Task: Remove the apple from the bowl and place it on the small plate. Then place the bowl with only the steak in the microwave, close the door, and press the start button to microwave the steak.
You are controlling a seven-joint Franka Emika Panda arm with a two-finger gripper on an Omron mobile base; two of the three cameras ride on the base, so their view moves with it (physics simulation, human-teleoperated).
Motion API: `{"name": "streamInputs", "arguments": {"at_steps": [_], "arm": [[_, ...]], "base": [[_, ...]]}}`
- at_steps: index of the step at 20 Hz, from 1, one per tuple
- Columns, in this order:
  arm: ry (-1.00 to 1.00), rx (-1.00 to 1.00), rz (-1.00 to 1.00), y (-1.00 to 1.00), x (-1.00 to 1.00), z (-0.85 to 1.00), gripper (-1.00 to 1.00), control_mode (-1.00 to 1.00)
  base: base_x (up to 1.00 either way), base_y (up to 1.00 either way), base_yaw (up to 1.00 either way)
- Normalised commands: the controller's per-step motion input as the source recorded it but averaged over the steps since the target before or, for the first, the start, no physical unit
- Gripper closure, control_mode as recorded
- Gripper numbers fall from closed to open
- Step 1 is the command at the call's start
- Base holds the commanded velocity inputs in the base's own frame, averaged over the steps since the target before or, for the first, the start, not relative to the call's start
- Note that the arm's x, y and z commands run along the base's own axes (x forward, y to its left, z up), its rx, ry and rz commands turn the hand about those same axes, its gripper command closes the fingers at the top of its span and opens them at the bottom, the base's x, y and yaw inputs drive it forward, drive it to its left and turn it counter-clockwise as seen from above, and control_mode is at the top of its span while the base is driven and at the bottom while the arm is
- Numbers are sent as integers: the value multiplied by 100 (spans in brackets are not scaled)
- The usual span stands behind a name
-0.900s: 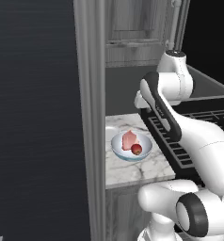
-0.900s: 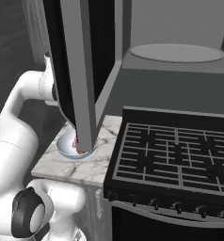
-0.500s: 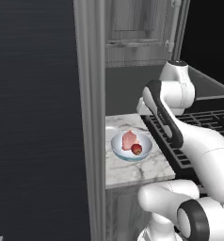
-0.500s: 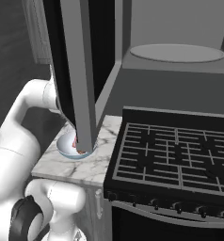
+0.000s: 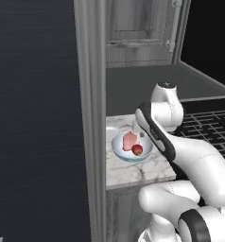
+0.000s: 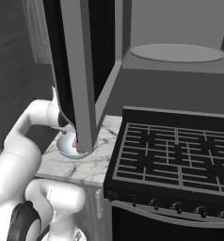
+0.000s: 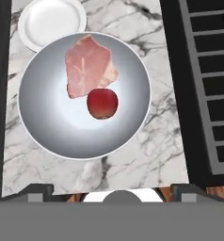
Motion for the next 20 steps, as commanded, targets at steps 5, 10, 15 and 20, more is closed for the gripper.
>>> {"name": "streamInputs", "arguments": {"at_steps": [5, 10, 15, 20], "arm": [[13, -5, 13, 24, 41, -53, -100, -100], [23, -11, 15, 18, 48, -40, -100, -100], [13, -6, 12, 13, 31, -46, -100, -100], [0, 0, 7, 0, 22, -38, -100, -100]], "base": [[0, 0, 0], [0, 0, 0], [0, 0, 0], [0, 0, 0]]}}
